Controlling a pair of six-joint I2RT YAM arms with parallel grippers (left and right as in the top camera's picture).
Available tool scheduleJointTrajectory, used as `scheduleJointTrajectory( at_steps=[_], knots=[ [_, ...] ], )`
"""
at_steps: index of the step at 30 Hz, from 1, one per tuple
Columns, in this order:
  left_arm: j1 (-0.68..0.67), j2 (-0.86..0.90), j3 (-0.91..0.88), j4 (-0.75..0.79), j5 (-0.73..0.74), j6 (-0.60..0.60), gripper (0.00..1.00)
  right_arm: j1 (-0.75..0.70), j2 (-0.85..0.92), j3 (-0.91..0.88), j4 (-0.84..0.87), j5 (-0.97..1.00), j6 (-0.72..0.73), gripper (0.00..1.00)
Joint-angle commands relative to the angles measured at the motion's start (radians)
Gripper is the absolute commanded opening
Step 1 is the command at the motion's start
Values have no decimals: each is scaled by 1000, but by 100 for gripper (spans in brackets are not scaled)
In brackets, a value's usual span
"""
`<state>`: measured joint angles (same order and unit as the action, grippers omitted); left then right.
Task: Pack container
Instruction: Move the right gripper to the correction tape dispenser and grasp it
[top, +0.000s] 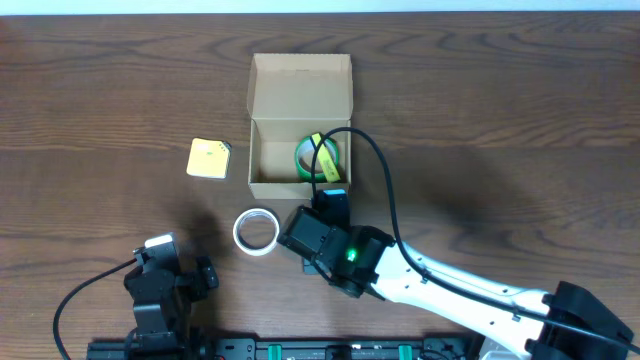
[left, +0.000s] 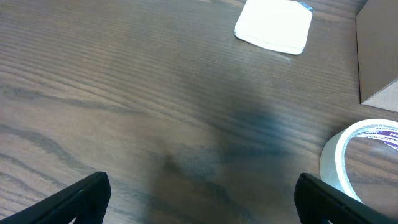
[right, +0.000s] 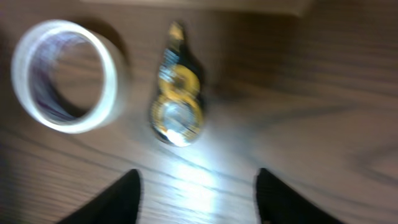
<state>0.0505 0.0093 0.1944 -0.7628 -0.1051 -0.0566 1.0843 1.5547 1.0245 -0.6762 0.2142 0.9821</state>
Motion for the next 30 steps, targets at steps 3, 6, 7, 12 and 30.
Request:
scheduleJointTrajectory(
  at_steps=[3, 6, 7, 12, 30],
  knots=[
    [4, -5, -21, -19, -6, -15, 95, 7, 44, -6, 50, 69, 146, 80],
    [4, -5, -21, -19, -6, -15, 95, 7, 84, -6, 84, 69, 148, 80],
    [4, -5, -21, -19, -6, -15, 95, 7, 100, -6, 97, 69, 148, 79],
    [4, -5, -21, -19, -6, -15, 95, 7, 169, -6, 152, 71, 171, 79],
    [4, -5, -21, -19, -6, -15, 95, -11, 276, -5, 229, 66, 238, 78]
  ],
)
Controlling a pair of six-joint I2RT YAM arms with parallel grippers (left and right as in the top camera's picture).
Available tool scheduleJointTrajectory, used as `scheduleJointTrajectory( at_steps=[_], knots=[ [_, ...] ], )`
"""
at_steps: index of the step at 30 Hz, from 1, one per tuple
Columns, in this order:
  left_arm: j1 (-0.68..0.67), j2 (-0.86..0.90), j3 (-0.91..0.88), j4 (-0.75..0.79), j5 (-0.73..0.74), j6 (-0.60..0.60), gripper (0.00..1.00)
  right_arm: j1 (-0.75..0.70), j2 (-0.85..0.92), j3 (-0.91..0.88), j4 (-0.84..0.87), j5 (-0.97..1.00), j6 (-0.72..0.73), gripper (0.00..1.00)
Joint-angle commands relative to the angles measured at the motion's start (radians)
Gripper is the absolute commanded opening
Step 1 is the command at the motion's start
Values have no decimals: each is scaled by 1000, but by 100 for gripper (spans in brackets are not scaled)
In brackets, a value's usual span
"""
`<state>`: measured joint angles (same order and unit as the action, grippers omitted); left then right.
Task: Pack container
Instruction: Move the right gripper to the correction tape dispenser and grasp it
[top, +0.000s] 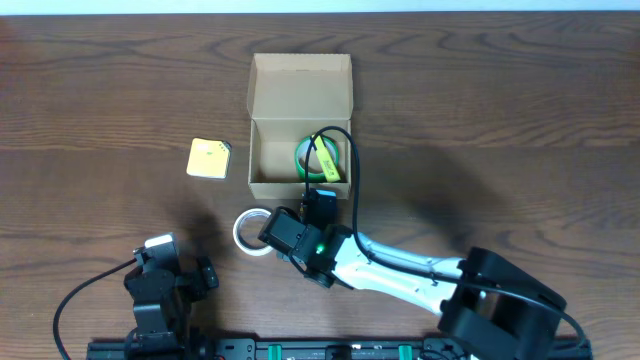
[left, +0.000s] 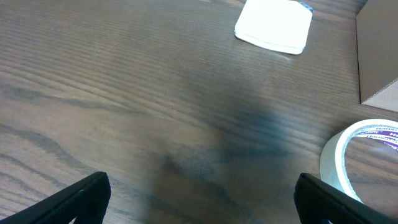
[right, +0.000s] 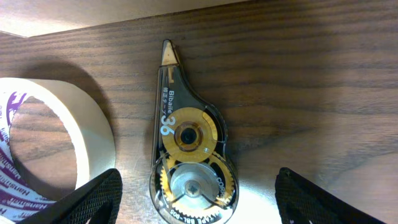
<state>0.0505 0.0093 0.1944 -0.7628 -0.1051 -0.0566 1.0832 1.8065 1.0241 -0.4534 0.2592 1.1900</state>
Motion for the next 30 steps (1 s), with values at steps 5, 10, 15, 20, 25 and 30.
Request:
scheduleJointTrajectory(
  at_steps=[5, 10, 15, 20, 25, 30],
  knots=[
    [4, -5, -21, -19, -6, -15, 95, -10, 54, -5, 27, 13, 55, 78],
    [4, -5, -21, -19, -6, -15, 95, -10, 65, -5, 39, -5, 55, 64],
    [4, -5, -21, -19, -6, -15, 95, -10, 65, -5, 42, -33, 55, 53],
    [4, -5, -21, -19, -6, -15, 95, -8, 65, -5, 35, -69, 39, 44],
    [4, -5, -21, -19, -6, -15, 95, -8, 65, -5, 36, -141, 17, 37],
    [4, -5, -21, -19, -6, -15, 95, -8, 57, 5, 35, -229, -25, 34]
  ],
)
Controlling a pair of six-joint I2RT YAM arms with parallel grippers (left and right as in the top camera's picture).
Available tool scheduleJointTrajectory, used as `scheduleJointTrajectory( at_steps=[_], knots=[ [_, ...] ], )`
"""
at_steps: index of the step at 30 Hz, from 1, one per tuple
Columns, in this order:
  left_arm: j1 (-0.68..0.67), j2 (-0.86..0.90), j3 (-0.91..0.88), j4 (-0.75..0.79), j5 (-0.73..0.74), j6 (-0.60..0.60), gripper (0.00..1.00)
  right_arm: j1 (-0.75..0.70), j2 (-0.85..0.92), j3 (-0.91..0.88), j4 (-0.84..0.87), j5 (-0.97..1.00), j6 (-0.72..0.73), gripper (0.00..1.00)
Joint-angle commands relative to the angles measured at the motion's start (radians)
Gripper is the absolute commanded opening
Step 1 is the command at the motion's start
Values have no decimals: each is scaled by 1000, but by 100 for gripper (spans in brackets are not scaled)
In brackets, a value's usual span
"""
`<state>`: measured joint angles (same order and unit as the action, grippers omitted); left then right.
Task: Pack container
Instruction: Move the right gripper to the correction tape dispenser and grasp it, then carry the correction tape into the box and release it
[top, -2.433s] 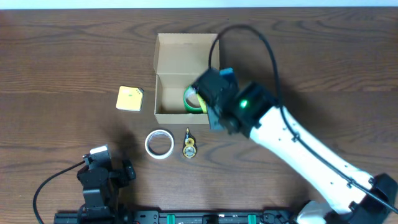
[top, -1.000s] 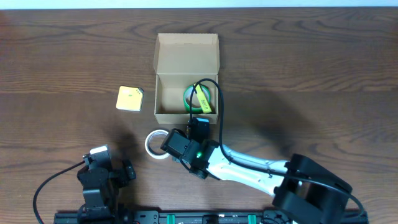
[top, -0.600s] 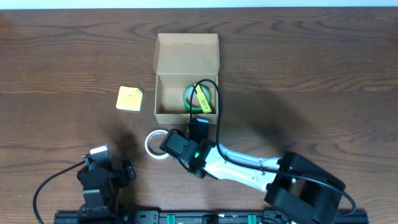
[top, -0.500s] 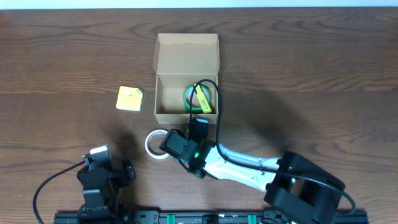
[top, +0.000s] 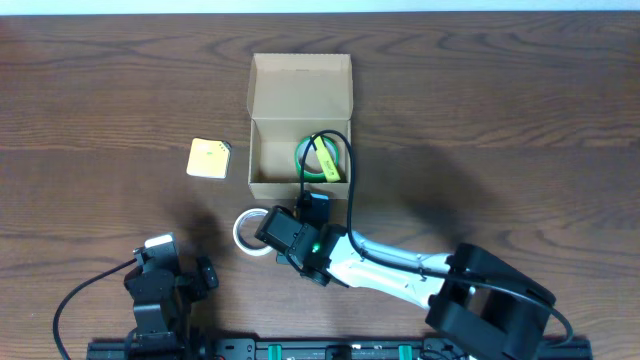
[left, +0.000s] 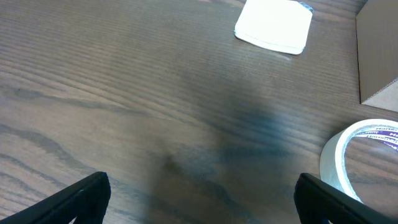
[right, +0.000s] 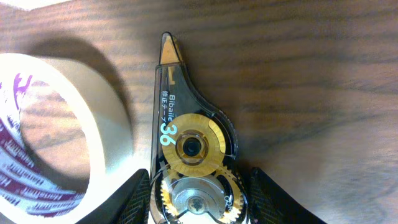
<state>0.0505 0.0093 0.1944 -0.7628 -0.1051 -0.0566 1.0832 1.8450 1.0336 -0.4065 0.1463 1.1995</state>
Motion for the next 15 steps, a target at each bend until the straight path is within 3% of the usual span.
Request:
scheduleJointTrajectory(
  at_steps=[1, 4, 15],
  knots=[
    [4, -5, -21, -19, -6, -15, 95, -8, 13, -1, -12, -134, -51, 33],
    [4, -5, -21, -19, -6, -15, 95, -8, -15, 14, -18, -166, -99, 27],
    [4, -5, -21, -19, -6, -15, 95, -8, -232, 47, -68, -153, -150, 25]
  ],
)
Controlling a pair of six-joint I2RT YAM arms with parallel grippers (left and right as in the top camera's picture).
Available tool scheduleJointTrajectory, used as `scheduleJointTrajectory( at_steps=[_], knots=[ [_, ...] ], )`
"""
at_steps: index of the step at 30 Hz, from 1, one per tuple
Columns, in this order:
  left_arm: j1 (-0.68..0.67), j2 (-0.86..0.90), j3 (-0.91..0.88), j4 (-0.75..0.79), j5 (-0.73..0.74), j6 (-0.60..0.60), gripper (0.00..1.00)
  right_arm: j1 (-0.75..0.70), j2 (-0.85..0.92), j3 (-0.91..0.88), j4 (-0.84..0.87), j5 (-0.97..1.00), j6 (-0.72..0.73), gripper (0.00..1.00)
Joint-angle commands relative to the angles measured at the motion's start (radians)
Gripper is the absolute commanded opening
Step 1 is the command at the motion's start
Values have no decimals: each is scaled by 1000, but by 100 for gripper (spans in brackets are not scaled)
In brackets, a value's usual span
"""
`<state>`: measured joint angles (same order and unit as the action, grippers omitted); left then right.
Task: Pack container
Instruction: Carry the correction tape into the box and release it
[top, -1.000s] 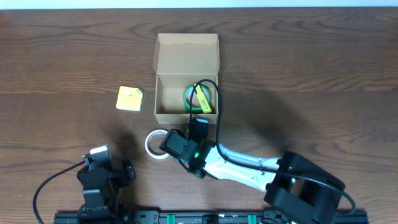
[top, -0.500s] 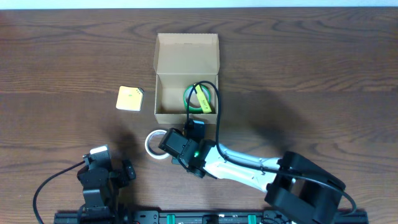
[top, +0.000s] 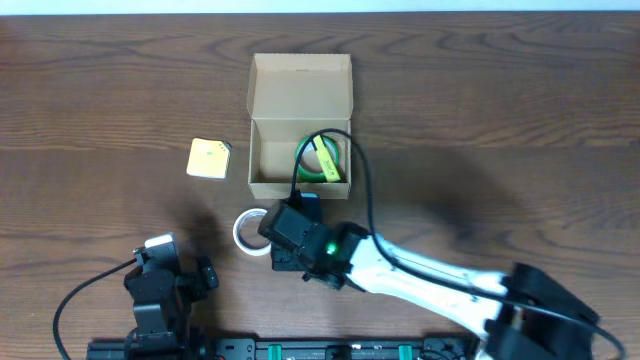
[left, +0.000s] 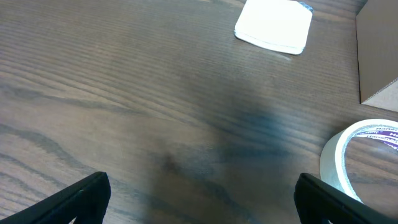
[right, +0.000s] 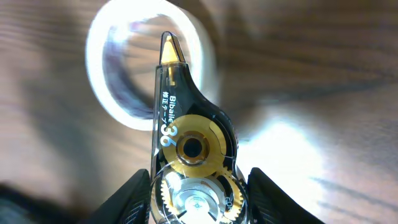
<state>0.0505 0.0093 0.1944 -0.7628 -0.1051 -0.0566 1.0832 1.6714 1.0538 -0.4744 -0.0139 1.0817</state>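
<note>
A clear correction tape dispenser (right: 189, 143) with gold gears sits between the fingers of my right gripper (right: 196, 199), which is shut on it and holds it above a white tape roll (right: 99, 74). The background in that view is blurred. In the overhead view the right gripper (top: 290, 232) is just below the open cardboard box (top: 262, 120) and next to the tape roll (top: 252, 232); the dispenser is hidden under it. My left gripper (left: 199, 199) is open and empty at the table's near left.
The box holds a green ring and a yellow item (top: 322, 158). A yellow pad (top: 209, 158) lies left of the box, seen white in the left wrist view (left: 273, 25). A black cable loops over the box's right side.
My right gripper, which stood round the dispenser on the table, now holds it off the wood and over the white tape roll. The left arm has not moved.
My right gripper was open above the dispenser lying beside the tape roll. Then it was lower, with its fingers wide on either side. Then the fingers were close round the dispenser. Now the dispenser is held up, with the roll behind it.
</note>
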Motion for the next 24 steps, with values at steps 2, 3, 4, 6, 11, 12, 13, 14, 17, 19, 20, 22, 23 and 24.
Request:
scheduleJointTrajectory(
  at_steps=[2, 3, 4, 6, 11, 12, 13, 14, 17, 19, 20, 22, 23, 24],
  knots=[
    [4, -5, -21, -19, -6, -15, 95, -8, -108, 29, 5, 34, -72, 25],
    [4, -5, -21, -19, -6, -15, 95, -8, -130, 34, 5, 58, -103, 26],
    [4, -5, -21, -19, -6, -15, 95, -8, -145, 42, 6, 77, -131, 26],
    [4, -5, -21, -19, -6, -15, 95, -11, -163, 66, 6, 122, -195, 26],
    [4, -5, -21, -19, -6, -15, 95, -70, -149, 186, -21, 212, -377, 31],
    [4, -5, -21, -19, -6, -15, 95, -89, -140, 203, -22, 218, -402, 31],
    [4, -5, -21, -19, -6, -15, 95, -111, -128, 217, -22, 223, -425, 31],
    [4, -5, -21, -19, -6, -15, 95, -136, -112, 233, -23, 225, -450, 31],
    [4, -5, -21, -19, -6, -15, 95, -230, -28, 286, -40, 217, -506, 30],
    [4, -5, -21, -19, -6, -15, 95, -272, 23, 309, -48, 199, -535, 30],
    [4, -5, -21, -19, -6, -15, 95, -292, 51, 321, -53, 185, -548, 30],
    [4, -5, -21, -19, -6, -15, 95, -318, 107, 346, -76, 180, -561, 30],
    [4, -5, -21, -19, -6, -15, 95, -326, 137, 357, -93, 180, -561, 30],
    [4, -5, -21, -19, -6, -15, 95, -329, 156, 363, -106, 179, -561, 30]
  ],
)
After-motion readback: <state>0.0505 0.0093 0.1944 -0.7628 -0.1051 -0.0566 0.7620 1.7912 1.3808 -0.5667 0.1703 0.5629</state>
